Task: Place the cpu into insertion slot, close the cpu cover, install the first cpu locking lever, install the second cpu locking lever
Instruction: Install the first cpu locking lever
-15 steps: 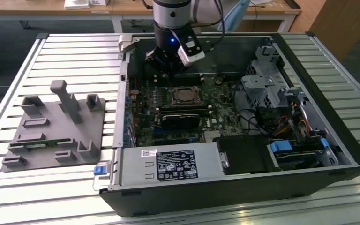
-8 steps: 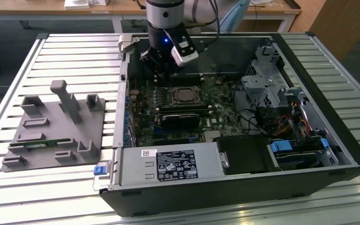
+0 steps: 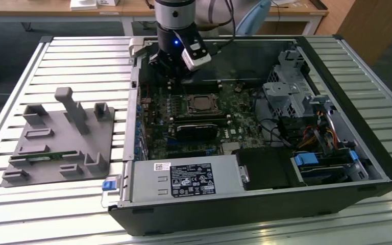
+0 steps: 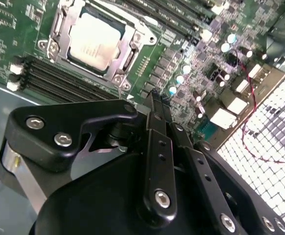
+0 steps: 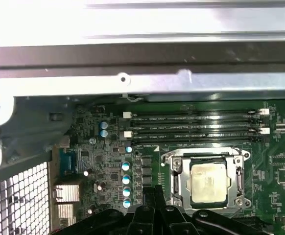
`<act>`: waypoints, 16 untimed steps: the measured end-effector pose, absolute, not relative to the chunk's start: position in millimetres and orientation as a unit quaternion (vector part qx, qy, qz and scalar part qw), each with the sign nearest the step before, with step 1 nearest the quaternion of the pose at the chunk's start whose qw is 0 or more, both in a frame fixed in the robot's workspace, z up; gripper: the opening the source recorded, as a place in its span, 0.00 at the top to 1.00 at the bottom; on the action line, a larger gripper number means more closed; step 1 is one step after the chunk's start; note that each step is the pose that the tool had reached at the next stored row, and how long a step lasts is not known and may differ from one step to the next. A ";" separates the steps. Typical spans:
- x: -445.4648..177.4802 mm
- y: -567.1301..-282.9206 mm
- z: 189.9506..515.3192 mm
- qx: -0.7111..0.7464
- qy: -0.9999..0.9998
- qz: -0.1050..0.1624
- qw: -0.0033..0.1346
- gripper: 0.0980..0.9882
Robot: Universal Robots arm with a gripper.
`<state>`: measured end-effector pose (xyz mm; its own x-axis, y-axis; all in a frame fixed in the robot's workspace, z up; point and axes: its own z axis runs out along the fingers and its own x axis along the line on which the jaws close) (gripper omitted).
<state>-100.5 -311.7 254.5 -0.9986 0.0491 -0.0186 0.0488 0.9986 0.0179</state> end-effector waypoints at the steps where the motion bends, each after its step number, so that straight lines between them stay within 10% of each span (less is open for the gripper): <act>1: -101.2 -310.0 254.5 0.025 1.000 0.009 0.009 0.99; 16: -103.1 -288.3 253.2 0.024 1.000 0.009 0.010 0.99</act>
